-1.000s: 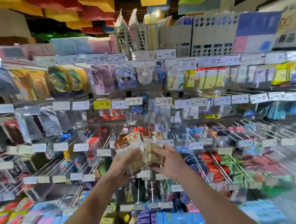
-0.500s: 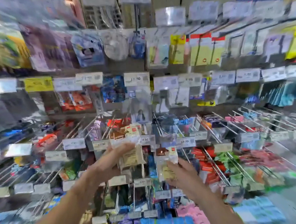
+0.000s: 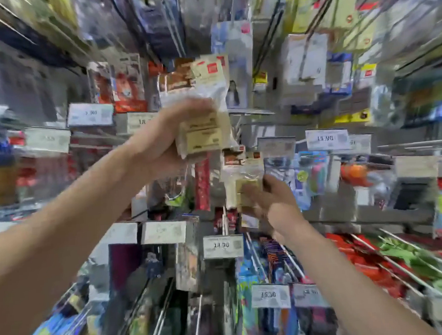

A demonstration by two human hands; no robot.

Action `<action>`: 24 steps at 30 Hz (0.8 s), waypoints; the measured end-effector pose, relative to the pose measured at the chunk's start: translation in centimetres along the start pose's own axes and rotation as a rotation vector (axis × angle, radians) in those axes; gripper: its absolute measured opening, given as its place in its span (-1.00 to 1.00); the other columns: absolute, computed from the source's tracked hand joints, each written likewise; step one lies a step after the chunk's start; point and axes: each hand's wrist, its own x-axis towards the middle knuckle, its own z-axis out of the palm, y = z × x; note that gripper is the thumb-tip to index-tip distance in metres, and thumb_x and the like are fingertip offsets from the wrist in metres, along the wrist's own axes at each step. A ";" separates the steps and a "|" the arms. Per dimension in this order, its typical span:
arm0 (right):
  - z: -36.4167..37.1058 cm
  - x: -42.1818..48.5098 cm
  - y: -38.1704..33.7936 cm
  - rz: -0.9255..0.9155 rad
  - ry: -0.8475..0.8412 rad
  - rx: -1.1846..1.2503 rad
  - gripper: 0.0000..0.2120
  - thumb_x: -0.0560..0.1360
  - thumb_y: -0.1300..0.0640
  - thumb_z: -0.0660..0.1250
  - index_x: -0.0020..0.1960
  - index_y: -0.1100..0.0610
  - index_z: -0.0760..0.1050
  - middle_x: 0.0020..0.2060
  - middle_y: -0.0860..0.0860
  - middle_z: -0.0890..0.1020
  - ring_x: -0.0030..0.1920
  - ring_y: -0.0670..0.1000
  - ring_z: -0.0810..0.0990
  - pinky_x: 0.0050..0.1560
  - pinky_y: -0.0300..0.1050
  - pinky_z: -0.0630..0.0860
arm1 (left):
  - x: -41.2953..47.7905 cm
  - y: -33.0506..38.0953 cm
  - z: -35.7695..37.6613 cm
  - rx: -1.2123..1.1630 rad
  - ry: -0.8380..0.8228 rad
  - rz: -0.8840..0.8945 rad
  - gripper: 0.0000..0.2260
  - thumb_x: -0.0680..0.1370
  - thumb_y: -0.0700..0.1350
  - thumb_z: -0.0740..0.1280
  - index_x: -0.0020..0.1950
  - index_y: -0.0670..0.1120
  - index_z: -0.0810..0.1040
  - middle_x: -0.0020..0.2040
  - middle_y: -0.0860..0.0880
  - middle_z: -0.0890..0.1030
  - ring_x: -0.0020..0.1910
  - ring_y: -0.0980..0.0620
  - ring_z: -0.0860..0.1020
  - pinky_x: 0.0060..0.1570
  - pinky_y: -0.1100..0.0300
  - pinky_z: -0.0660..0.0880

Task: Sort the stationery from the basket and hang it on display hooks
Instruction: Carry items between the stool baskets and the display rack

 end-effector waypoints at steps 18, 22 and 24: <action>2.4 1.8 -3.5 -0.150 0.065 0.035 -0.90 0.62 0.29 0.33 -0.06 0.18 0.56 -0.17 0.08 0.63 -0.23 0.02 0.64 -0.23 -0.13 0.65 | -0.1 -2.1 1.0 -0.271 0.006 0.013 -0.80 0.43 0.01 0.42 -0.07 -0.09 0.62 -0.04 -0.12 0.65 -0.08 -0.10 0.61 -0.52 0.26 0.53; 2.2 2.3 -3.3 -0.121 0.073 0.027 -0.94 0.62 0.28 0.33 -0.02 0.24 0.55 -0.19 0.09 0.58 -0.29 0.00 0.63 -0.17 -0.10 0.68 | 0.0 -2.1 1.0 -0.255 -0.001 0.022 -0.81 0.42 0.00 0.42 -0.08 -0.09 0.60 -0.10 -0.10 0.66 -0.11 -0.08 0.61 -0.53 0.25 0.53; 2.1 2.3 -3.3 -0.097 0.053 0.032 -0.95 0.62 0.29 0.32 0.01 0.28 0.55 -0.19 0.10 0.58 -0.33 -0.03 0.66 -0.13 -0.07 0.70 | -0.2 -2.3 0.8 -0.238 0.001 0.027 -0.81 0.42 0.00 0.42 -0.08 -0.09 0.60 -0.12 -0.08 0.66 -0.17 -0.04 0.63 -0.51 0.25 0.53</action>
